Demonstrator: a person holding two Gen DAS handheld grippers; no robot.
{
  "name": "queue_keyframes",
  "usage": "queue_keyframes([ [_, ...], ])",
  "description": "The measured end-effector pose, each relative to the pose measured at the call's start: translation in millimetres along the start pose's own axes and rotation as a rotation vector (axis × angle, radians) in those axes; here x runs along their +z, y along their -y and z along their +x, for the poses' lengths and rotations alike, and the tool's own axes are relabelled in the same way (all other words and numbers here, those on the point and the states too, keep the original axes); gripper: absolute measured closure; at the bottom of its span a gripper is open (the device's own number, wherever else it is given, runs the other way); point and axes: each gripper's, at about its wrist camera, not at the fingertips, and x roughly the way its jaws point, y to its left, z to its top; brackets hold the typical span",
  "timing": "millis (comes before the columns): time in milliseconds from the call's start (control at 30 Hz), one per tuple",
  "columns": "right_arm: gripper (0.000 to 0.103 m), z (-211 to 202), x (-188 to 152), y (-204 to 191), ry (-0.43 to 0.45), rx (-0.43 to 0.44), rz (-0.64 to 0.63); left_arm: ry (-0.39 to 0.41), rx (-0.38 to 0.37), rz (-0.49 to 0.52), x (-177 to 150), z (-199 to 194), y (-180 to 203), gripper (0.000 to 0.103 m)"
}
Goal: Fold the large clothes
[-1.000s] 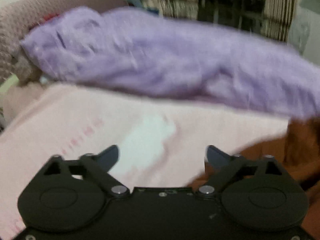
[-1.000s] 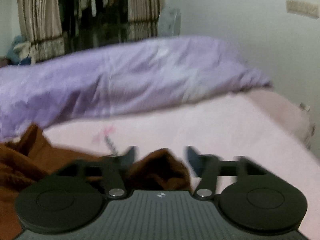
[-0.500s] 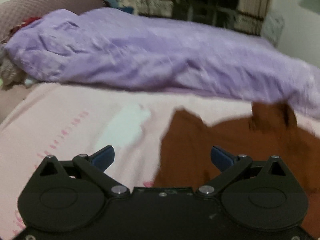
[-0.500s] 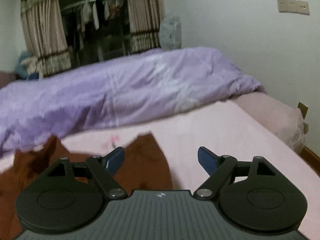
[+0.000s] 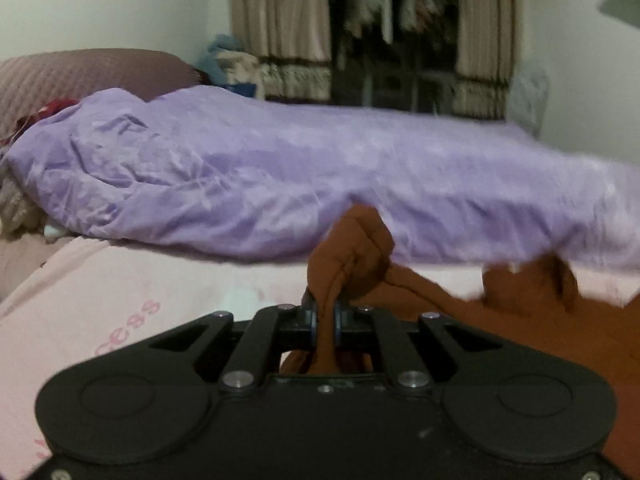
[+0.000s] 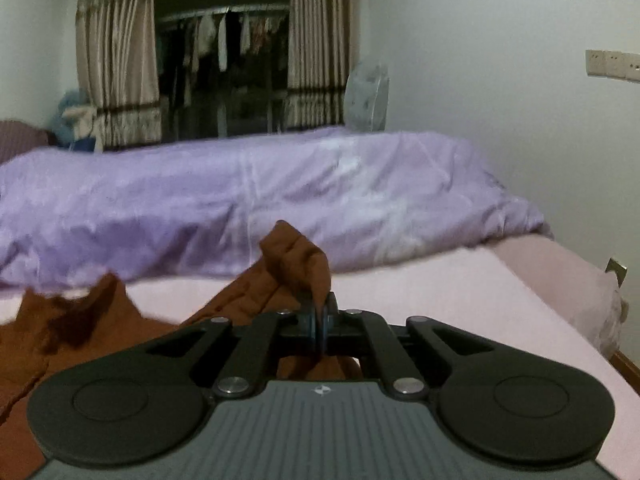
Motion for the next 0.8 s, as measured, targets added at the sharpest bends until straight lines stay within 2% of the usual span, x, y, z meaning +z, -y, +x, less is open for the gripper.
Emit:
queue_keyframes([
  [67,0.1,20,-4,-4,-0.018,-0.038,-0.008,-0.013,0.036,-0.006,-6,21,0,0.093],
  [200,0.1,65,-42,-12,-0.169,-0.072,-0.033,-0.185,0.08,-0.003,-48,79,6,0.091],
  [233,0.1,73,-54,-14,-0.209,-0.08,-0.046,-0.195,0.084,0.013,-59,84,7,0.09],
  [267,0.1,72,-58,-17,-0.212,-0.093,-0.068,-0.177,0.094,0.025,-60,82,9,0.09],
  [333,0.098,69,-53,-23,-0.208,-0.121,-0.114,-0.162,0.126,0.05,-55,77,12,0.077],
  [367,0.092,72,-53,-26,-0.228,-0.125,-0.135,-0.167,0.141,0.066,-54,79,14,0.071],
  [400,0.086,74,-51,-27,-0.246,-0.117,-0.155,-0.178,0.165,0.075,-54,79,14,0.057],
  [433,0.084,75,-48,-28,-0.256,-0.114,-0.177,-0.167,0.187,0.083,-53,76,13,0.05],
  [500,0.082,75,-38,-24,-0.289,-0.08,-0.202,-0.142,0.193,0.088,-42,62,7,0.047],
  [533,0.072,71,-32,-20,-0.293,-0.075,-0.193,-0.133,0.189,0.066,-36,53,4,0.043],
  [567,0.055,62,-22,-13,-0.284,-0.088,-0.161,-0.124,0.181,0.038,-29,41,-2,0.04],
  [600,0.045,55,-18,-8,-0.262,-0.102,-0.126,-0.11,0.168,0.02,-23,29,-6,0.036],
  [667,0.017,27,-2,5,-0.182,-0.148,-0.04,-0.064,0.153,0.001,-8,-1,-8,0.028],
  [733,0.007,5,6,0,-0.13,-0.287,-0.062,-0.024,0.139,0.003,4,-24,-2,0.024],
  [767,0.01,-5,9,-11,-0.121,-0.364,-0.11,-0.016,0.116,0.001,8,-36,4,0.024],
  [800,0.016,-15,10,-21,-0.099,-0.367,-0.133,-0.021,0.07,0.0,9,-45,13,0.025],
])
